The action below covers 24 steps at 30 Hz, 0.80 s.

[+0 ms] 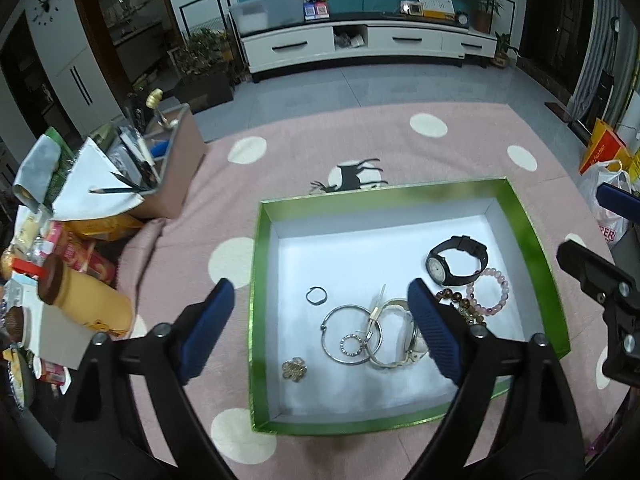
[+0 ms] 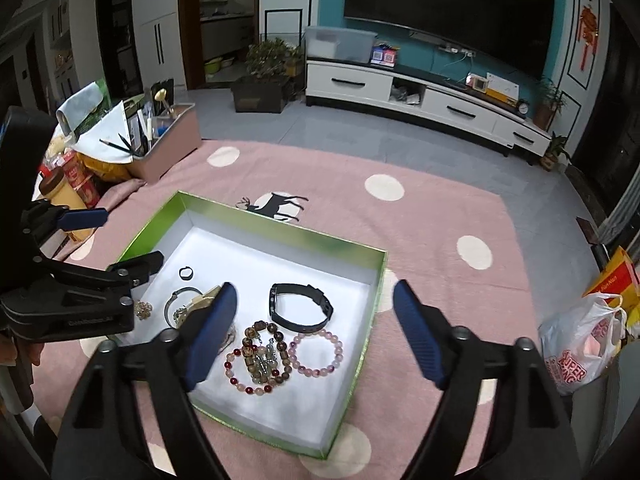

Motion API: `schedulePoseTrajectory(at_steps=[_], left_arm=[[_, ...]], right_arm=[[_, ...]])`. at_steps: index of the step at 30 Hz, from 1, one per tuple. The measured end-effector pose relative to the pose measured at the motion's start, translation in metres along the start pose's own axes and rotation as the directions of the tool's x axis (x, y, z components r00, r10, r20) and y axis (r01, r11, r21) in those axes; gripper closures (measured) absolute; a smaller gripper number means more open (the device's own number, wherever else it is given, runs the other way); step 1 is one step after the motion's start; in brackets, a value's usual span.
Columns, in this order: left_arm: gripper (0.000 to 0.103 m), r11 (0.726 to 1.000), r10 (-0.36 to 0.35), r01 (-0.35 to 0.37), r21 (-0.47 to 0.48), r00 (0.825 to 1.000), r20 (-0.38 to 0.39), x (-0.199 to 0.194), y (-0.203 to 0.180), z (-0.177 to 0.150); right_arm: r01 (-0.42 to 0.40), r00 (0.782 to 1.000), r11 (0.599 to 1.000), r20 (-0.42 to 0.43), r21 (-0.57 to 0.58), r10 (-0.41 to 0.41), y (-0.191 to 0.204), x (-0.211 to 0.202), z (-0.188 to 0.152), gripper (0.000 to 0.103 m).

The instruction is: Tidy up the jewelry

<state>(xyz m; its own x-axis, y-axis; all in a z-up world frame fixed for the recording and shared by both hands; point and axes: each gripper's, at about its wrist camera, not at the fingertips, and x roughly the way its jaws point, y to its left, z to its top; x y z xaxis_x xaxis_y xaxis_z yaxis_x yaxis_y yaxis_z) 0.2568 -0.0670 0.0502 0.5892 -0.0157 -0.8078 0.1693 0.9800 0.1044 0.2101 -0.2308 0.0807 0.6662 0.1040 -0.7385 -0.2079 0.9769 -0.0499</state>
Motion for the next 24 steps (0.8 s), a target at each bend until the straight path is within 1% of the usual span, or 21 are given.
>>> schedulePoseTrajectory(at_steps=[1, 2, 3, 4, 5, 12, 14, 17, 21, 24], left_arm=[[0.010, 1.000, 0.004, -0.004, -0.004, 1.000, 0.004, -0.004, 0.001, 0.001], [0.009, 1.000, 0.007, -0.007, -0.008, 1.000, 0.008, -0.007, 0.002, 0.002], [0.006, 1.000, 0.012, -0.012, -0.013, 1.000, 0.012, -0.013, 0.003, 0.002], [0.003, 1.000, 0.018, -0.018, -0.017, 1.000, 0.014, -0.017, 0.005, 0.003], [0.002, 0.999, 0.029, -0.029, -0.025, 0.999, 0.018, -0.022, 0.006, 0.004], [0.002, 0.996, 0.063, -0.061, -0.059, 0.997, 0.033, -0.054, 0.014, 0.008], [0.002, 0.996, 0.067, -0.064, -0.060, 0.997, 0.046, -0.066, 0.014, 0.009], [0.002, 0.996, 0.046, -0.041, -0.078, 0.997, 0.057, -0.082, 0.018, 0.010], [0.002, 0.995, 0.070, -0.064, -0.083, 0.994, 0.081, -0.101, 0.021, 0.009], [0.002, 0.994, 0.069, -0.061, -0.089, 0.993, 0.093, -0.108, 0.021, 0.009]], right_arm=[[0.000, 1.000, 1.000, 0.005, 0.003, 0.000, -0.001, -0.005, 0.000, 0.011], [0.001, 1.000, 1.000, 0.006, 0.007, -0.001, -0.001, -0.009, 0.000, 0.009], [0.002, 1.000, 1.000, 0.007, 0.010, -0.002, -0.001, -0.012, 0.001, 0.005], [0.004, 1.000, 1.000, 0.008, 0.016, -0.004, -0.001, -0.017, 0.001, 0.002], [0.005, 1.000, 1.000, 0.009, 0.021, -0.005, -0.001, -0.020, 0.001, 0.001], [0.013, 1.000, 0.998, -0.007, 0.055, -0.012, 0.000, -0.042, 0.005, 0.001], [0.011, 1.000, 0.998, 0.000, 0.057, -0.011, 0.000, -0.051, 0.007, 0.001], [0.017, 1.000, 0.998, 0.016, 0.054, -0.018, 0.001, -0.066, 0.010, 0.001], [0.021, 0.999, 0.999, 0.036, 0.047, -0.023, 0.003, -0.081, 0.012, 0.001], [0.019, 0.999, 0.999, 0.046, 0.045, -0.021, 0.006, -0.088, 0.011, 0.001]])
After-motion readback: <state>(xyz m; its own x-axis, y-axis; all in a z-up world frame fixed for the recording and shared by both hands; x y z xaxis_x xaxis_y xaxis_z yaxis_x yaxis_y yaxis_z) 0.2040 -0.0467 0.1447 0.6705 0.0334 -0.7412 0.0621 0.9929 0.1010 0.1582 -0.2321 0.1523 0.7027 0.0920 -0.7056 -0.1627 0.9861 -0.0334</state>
